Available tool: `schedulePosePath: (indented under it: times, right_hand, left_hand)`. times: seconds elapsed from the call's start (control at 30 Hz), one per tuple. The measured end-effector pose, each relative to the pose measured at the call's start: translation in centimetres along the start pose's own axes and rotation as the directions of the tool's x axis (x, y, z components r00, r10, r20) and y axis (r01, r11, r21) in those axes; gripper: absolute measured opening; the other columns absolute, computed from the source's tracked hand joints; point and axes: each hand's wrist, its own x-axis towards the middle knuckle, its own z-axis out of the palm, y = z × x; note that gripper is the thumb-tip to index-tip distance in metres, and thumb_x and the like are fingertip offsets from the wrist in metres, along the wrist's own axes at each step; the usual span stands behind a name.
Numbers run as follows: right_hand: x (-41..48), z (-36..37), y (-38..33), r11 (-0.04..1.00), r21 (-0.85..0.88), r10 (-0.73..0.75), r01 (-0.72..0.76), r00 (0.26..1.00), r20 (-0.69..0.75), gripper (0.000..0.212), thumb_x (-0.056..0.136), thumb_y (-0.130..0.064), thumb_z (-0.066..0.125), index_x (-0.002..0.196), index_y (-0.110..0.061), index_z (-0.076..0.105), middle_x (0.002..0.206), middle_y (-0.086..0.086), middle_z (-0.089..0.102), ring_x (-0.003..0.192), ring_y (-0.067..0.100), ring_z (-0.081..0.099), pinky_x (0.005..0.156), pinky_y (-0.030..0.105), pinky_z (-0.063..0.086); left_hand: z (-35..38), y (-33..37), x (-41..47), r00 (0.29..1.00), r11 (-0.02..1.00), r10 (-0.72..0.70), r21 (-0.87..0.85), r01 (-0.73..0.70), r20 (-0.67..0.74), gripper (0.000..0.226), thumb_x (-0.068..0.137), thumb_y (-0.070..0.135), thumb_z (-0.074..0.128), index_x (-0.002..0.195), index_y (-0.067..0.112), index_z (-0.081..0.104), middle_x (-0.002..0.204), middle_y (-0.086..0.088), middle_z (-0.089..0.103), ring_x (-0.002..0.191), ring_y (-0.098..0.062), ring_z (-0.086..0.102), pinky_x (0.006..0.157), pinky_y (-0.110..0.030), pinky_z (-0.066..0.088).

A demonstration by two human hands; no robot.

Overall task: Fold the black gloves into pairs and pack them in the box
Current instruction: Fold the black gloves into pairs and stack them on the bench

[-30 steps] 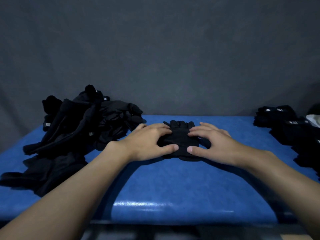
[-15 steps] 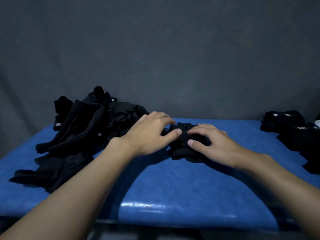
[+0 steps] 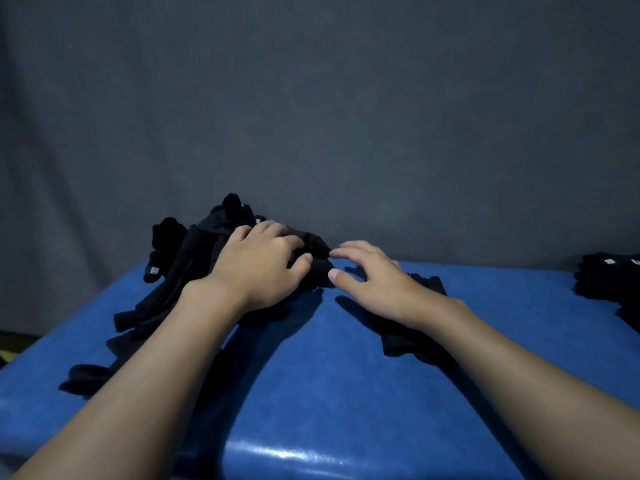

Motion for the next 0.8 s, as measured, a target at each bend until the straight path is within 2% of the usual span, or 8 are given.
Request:
schedulePosePath:
  times: [0.13,0.27,0.43,0.57,0.7,0.8]
  right_hand:
    - [1.1,0.9,-0.1,1.000,-0.001,0.012,-0.012,0.999,0.031,0.045,0.095,-0.050,0.051,0.138,-0.035,0.050,0.155,-0.012,0.032,0.144,0.009,0.023,0.118,0.043,0.017]
    - [1.6,1.1,-0.1,1.000,-0.023,0.010,-0.009,0.999,0.054,0.048,0.095,-0.050,0.051,0.140,-0.032,0.049,0.156,-0.014,0.028,0.145,0.009,0.018,0.116,0.039,0.014]
    - [1.6,0.9,-0.2,1.000,-0.030,-0.001,0.002,0.999,0.041,0.054,0.097,-0.048,0.050,0.144,-0.023,0.045,0.153,-0.017,0.032,0.142,0.007,0.025,0.116,0.036,0.018]
    - [1.5,0.3,-0.2,0.999,0.039,-0.025,0.024,1.000,0.005,0.056,0.096,-0.039,0.054,0.147,-0.018,0.041,0.154,-0.015,0.030,0.140,0.009,0.032,0.117,0.044,0.024]
    - [1.0,-1.0,-0.2,0.995,0.083,-0.044,0.050,0.996,-0.073,0.052,0.096,-0.033,0.056,0.145,-0.018,0.044,0.152,-0.015,0.031,0.138,0.007,0.035,0.117,0.045,0.025]
    - [0.4,-2.0,0.0,0.991,0.103,-0.069,0.087,0.982,-0.176,0.039,0.093,-0.029,0.060,0.131,-0.024,0.056,0.146,-0.014,0.037,0.134,0.005,0.038,0.115,0.046,0.028]
  left_hand:
    - [-0.3,-0.1,0.1,1.000,1.000,-0.012,-0.022,0.013,0.029,0.044,0.100,0.050,0.035,0.135,0.033,0.053,0.147,0.008,0.046,0.143,-0.013,0.028,0.113,-0.038,0.019]
    - [-0.3,0.1,0.3,0.999,0.999,-0.022,-0.040,0.024,0.050,0.040,0.099,0.050,0.035,0.130,0.035,0.055,0.141,0.009,0.050,0.140,-0.013,0.033,0.111,-0.041,0.023]
    - [-0.3,0.4,0.3,0.998,0.999,-0.021,-0.033,0.023,0.062,0.038,0.100,0.047,0.035,0.121,0.031,0.061,0.136,0.012,0.052,0.137,-0.011,0.036,0.109,-0.040,0.023]
    - [-0.7,0.7,0.3,0.999,1.000,-0.020,-0.022,0.021,0.041,0.042,0.101,0.044,0.036,0.132,0.023,0.056,0.147,0.010,0.044,0.140,-0.010,0.032,0.109,-0.041,0.024]
    - [-1.3,1.1,0.3,0.999,0.990,0.009,-0.141,-0.015,-0.041,0.047,0.101,0.038,0.041,0.144,0.021,0.045,0.155,0.010,0.035,0.144,-0.009,0.026,0.113,-0.043,0.021]
    - [-1.7,1.7,0.5,0.991,0.963,0.068,-0.253,-0.095,-0.114,0.046,0.101,0.031,0.044,0.145,0.021,0.046,0.154,0.010,0.037,0.145,-0.008,0.025,0.116,-0.043,0.023]
